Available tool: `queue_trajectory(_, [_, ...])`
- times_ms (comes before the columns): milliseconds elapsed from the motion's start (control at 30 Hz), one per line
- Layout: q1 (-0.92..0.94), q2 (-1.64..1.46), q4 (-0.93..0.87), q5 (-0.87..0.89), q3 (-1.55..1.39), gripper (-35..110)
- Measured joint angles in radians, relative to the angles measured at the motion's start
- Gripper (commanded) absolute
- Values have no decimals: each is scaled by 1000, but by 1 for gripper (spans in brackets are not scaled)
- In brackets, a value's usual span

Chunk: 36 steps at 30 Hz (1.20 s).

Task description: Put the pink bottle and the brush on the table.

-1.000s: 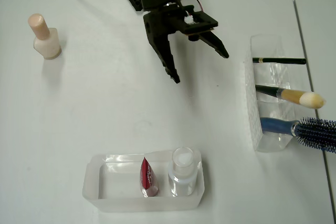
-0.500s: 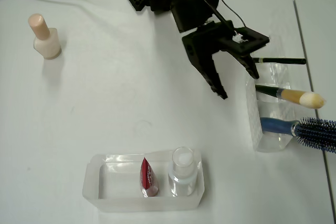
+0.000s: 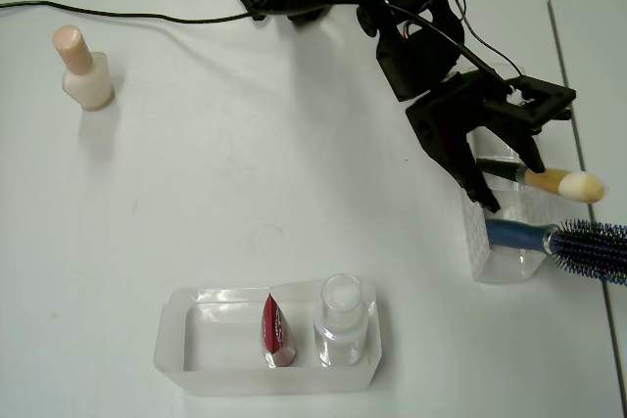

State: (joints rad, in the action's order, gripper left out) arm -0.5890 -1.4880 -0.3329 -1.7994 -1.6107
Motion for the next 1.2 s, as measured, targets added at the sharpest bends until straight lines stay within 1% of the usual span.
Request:
queue_trajectory(300, [-78,83,57,-9,37,36])
queue_trajectory(533, [-91,143,89,-11,38,36])
queue_trajectory(633, [-94,193,124,-12,49,34])
queue_trajectory(800, [-92,256,126,3,126,32])
queue_trajectory(1200, [-129,262,126,-11,155,21])
